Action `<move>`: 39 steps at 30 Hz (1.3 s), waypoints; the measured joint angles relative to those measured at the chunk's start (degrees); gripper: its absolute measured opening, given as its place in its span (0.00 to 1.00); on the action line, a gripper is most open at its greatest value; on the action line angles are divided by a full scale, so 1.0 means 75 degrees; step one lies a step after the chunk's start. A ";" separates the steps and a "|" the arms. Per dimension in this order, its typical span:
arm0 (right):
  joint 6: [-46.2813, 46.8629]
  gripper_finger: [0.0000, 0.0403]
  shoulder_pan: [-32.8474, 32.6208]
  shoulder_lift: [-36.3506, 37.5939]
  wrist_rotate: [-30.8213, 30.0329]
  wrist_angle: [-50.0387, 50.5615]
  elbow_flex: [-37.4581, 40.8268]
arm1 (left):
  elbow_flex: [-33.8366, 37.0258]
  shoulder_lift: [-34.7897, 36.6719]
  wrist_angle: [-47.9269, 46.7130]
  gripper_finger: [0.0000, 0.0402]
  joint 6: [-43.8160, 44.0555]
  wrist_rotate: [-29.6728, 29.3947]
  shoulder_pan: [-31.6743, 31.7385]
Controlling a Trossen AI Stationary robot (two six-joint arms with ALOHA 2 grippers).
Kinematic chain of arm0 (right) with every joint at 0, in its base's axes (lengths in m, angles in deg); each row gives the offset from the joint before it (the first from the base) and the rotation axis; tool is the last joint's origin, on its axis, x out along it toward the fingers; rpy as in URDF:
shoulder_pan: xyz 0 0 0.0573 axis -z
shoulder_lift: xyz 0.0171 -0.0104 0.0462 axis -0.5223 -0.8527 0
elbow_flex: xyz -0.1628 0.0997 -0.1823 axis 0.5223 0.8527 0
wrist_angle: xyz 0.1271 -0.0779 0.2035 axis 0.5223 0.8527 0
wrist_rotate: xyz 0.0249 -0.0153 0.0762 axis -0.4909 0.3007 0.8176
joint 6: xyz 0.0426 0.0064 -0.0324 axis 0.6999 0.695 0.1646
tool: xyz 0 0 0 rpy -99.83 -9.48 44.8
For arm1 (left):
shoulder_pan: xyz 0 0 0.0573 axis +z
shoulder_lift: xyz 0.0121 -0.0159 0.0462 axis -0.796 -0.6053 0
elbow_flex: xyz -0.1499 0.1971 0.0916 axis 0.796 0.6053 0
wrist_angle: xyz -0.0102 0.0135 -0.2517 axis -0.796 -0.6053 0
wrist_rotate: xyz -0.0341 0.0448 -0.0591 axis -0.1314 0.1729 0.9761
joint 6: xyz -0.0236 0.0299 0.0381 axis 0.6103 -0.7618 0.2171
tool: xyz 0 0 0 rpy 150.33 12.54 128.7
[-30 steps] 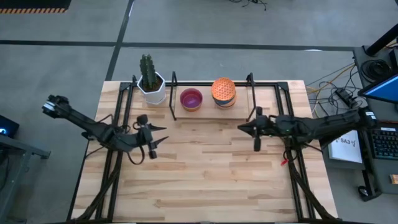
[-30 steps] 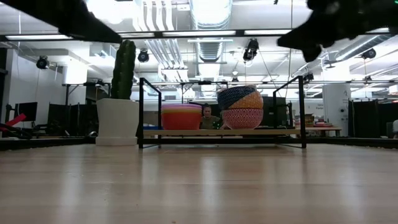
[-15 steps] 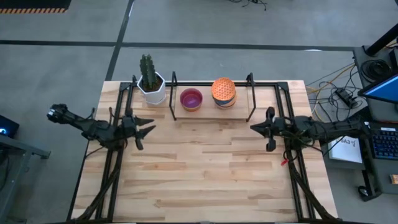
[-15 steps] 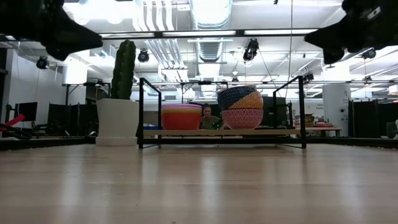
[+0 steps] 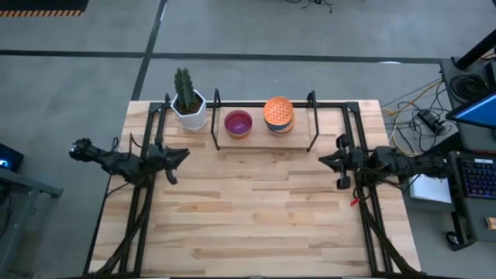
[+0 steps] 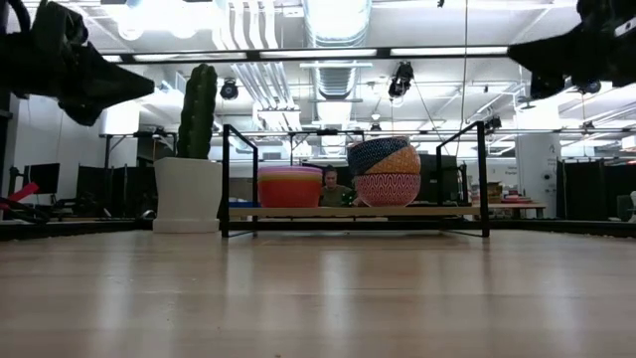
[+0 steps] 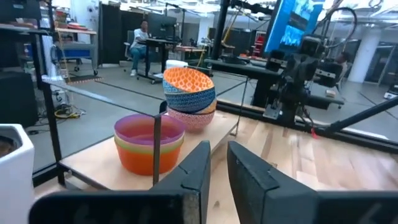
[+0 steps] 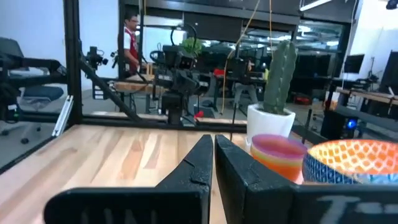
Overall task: Place and stack bowls onto a shelf
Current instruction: Return to Home Position
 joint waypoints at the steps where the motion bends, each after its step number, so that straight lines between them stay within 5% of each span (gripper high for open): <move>1: 0.0000 0.02 0.0000 0.0040 -0.0010 -0.0010 0.0083 | 0.0019 -0.0035 0.0022 0.09 0.0030 -0.0052 0.0013; 12: -0.0631 0.02 0.0000 0.0110 0.0373 -0.0323 0.0609 | 0.0475 -0.0086 0.0583 0.09 0.0009 -0.0174 0.0025; 19: 0.0350 0.02 0.0001 -0.0031 -0.0080 0.0004 0.0612 | 0.0544 -0.0153 0.0631 0.09 0.0752 -0.2002 0.0031; 39: 0.1180 0.02 0.0000 -0.0285 -0.0087 0.0013 0.0609 | 0.0544 -0.0283 0.0657 0.09 0.0821 -0.1946 0.0023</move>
